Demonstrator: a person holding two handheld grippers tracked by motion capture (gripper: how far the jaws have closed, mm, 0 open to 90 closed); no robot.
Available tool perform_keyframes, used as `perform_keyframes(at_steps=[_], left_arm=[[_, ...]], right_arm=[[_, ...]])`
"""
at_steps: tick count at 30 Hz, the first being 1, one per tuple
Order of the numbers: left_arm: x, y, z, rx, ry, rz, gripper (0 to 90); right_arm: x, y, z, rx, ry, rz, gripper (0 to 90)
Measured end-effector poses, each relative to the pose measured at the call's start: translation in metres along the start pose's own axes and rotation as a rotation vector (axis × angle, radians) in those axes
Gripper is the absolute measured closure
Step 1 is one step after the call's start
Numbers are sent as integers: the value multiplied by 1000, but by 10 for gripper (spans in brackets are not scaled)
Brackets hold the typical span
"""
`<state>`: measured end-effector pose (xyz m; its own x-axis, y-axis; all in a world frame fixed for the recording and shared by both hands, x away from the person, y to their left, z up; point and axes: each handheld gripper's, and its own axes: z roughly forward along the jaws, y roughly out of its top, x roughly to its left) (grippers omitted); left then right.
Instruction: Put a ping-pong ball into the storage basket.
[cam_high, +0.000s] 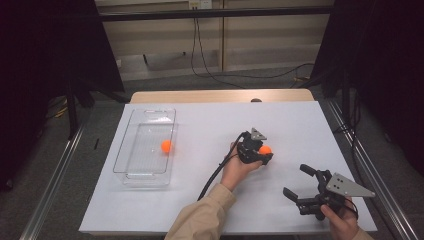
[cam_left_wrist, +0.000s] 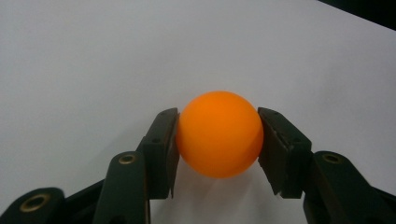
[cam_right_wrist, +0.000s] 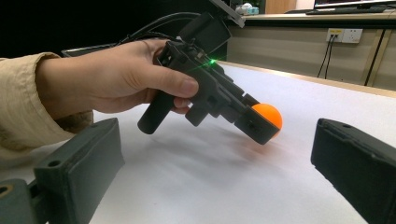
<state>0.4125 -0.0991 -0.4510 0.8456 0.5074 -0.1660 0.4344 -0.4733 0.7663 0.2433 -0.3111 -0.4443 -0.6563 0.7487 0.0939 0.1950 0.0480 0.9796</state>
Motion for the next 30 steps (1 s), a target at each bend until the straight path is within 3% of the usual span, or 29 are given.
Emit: perform_keyframes(at_steps=[17, 30], left_arm=[[1, -1, -23, -20, -20, -3, 508], [3, -10, -37, -16, -11, -16, 509]], right_arm=[[0, 0, 1, 3, -4, -2, 19], [0, -1, 1, 4, -4, -4, 19]])
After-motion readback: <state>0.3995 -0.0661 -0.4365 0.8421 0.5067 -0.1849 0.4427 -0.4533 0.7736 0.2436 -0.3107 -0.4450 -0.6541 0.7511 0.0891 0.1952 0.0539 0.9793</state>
